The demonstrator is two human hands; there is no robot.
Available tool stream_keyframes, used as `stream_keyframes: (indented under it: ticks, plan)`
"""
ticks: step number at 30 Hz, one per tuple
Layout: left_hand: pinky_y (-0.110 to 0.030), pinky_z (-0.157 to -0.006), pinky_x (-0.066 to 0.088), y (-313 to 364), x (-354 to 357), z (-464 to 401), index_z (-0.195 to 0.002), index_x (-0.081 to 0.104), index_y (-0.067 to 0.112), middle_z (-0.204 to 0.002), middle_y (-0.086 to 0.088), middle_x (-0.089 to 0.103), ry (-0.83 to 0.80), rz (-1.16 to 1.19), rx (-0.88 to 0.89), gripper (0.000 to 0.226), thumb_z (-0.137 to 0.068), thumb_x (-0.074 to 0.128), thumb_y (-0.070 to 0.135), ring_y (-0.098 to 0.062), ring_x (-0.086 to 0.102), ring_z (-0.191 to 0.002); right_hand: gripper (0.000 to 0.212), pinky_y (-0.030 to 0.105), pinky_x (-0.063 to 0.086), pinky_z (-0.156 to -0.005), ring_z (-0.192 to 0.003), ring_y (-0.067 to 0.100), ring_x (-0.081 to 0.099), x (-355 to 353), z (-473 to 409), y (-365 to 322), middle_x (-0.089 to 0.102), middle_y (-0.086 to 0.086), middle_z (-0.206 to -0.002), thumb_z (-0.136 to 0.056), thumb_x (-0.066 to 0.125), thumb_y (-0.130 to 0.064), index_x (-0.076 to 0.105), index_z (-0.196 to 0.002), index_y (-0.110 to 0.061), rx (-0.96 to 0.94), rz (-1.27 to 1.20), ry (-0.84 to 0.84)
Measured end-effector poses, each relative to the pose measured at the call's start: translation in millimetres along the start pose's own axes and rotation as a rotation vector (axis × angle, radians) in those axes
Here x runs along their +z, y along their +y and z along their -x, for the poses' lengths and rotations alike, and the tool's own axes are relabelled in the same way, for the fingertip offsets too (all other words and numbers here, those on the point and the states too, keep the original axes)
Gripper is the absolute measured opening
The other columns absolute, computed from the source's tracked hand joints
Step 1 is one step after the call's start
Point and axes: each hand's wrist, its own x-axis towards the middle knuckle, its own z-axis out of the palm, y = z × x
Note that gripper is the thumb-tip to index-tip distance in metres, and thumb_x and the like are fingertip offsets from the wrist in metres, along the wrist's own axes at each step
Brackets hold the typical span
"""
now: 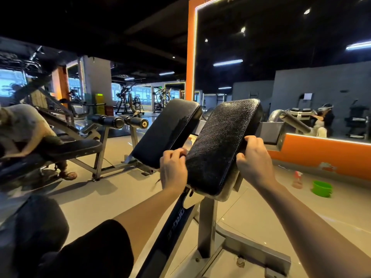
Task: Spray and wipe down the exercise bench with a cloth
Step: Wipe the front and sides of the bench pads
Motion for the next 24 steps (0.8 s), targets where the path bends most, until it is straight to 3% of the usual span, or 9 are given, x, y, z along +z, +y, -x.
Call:
stream_keyframes:
  ticks: [3,5,8,11,14,16,20,22,24]
  plan:
    - [-0.028,-0.09,0.045,41.6,5.2,9.5,-0.127,0.057,0.014,-0.123,-0.006,0.05,-0.053,0.078,0.358,0.031,-0.097,0.052,0.018,-0.018,0.048,-0.11,0.034,0.029,0.03,-0.077,-0.096,0.023,0.042,-1.5,-1.1,-2.0,0.048,0.014,-0.117,-0.089,0.049,-0.004,0.047,-0.123,-0.004,0.012,0.015,-0.004]
    - [-0.028,-0.09,0.044,34.0,11.2,13.8,-0.128,0.056,0.018,-0.122,-0.004,0.051,-0.109,0.035,0.479,0.033,-0.096,0.053,0.022,-0.018,0.049,-0.108,0.035,0.029,0.032,-0.078,-0.099,0.023,0.044,-2.4,1.0,-0.5,0.048,0.013,-0.119,-0.09,0.05,-0.006,0.046,-0.125,-0.005,0.005,0.022,-0.019]
    - [-0.024,-0.085,0.041,-4.5,2.1,7.7,-0.127,0.056,0.021,-0.123,-0.003,0.049,-0.111,-0.014,0.147,0.029,-0.099,0.05,0.022,-0.016,0.048,-0.106,0.042,0.032,0.039,-0.086,-0.111,0.024,0.048,-4.4,6.3,5.1,0.049,0.012,-0.126,-0.092,0.053,-0.01,0.044,-0.133,-0.006,-0.005,0.02,-0.061]
    - [-0.028,-0.083,0.049,-22.8,-19.5,-11.7,-0.12,0.057,0.018,-0.12,-0.006,0.047,-0.145,0.028,-0.159,0.023,-0.097,0.055,0.018,-0.018,0.051,-0.101,0.039,0.026,0.037,-0.08,-0.101,0.02,0.05,-7.4,8.3,4.1,0.054,0.012,-0.12,-0.091,0.055,-0.006,0.05,-0.129,-0.004,-0.041,-0.016,0.02]
    - [-0.028,-0.078,0.056,5.0,-41.6,-32.3,-0.119,0.052,0.02,-0.12,-0.004,0.041,-0.124,0.319,-0.228,0.026,-0.095,0.06,0.017,-0.019,0.053,-0.104,0.026,0.032,0.052,-0.076,-0.091,0.024,0.062,-7.6,4.9,-16.6,0.064,0.013,-0.107,-0.087,0.062,0.0,0.063,-0.112,-0.002,-0.203,-0.128,0.146]
    - [-0.021,-0.073,0.055,28.4,-49.5,-38.0,-0.118,0.048,0.022,-0.122,-0.003,0.039,-0.195,0.536,-0.285,0.023,-0.096,0.058,0.021,-0.017,0.052,-0.104,0.022,0.032,0.056,-0.08,-0.091,0.019,0.064,-3.8,3.8,-38.8,0.067,0.006,-0.103,-0.087,0.068,-0.006,0.067,-0.108,-0.008,-0.229,-0.295,0.054]
    - [-0.038,-0.076,0.055,60.1,-63.3,-31.2,-0.127,0.053,0.004,-0.12,-0.019,0.055,-0.385,1.102,-0.515,0.042,-0.097,0.041,0.031,-0.028,0.058,-0.106,0.053,0.023,0.05,-0.088,-0.11,0.013,0.058,8.4,7.2,-78.0,0.058,-0.006,-0.119,-0.091,0.066,-0.022,0.047,-0.139,-0.032,-0.045,-0.663,-0.372]
    - [-0.041,-0.087,0.051,69.7,-70.2,-24.7,-0.13,0.052,0.001,-0.113,-0.021,0.06,-0.458,1.284,-0.535,0.041,-0.097,0.033,0.018,-0.03,0.059,-0.103,0.061,0.032,0.048,-0.097,-0.12,0.015,0.052,16.9,8.2,-85.1,0.053,-0.004,-0.132,-0.092,0.064,-0.019,0.038,-0.145,-0.036,0.007,-0.752,-0.378]
    - [-0.04,-0.092,0.049,73.3,-75.4,-21.0,-0.13,0.051,0.004,-0.112,-0.019,0.06,-0.53,1.269,-0.465,0.038,-0.097,0.032,0.006,-0.028,0.058,-0.104,0.061,0.023,0.049,-0.091,-0.12,0.012,0.051,23.9,7.5,-85.7,0.054,-0.005,-0.131,-0.091,0.064,-0.012,0.042,-0.143,-0.034,0.003,-0.772,-0.301]
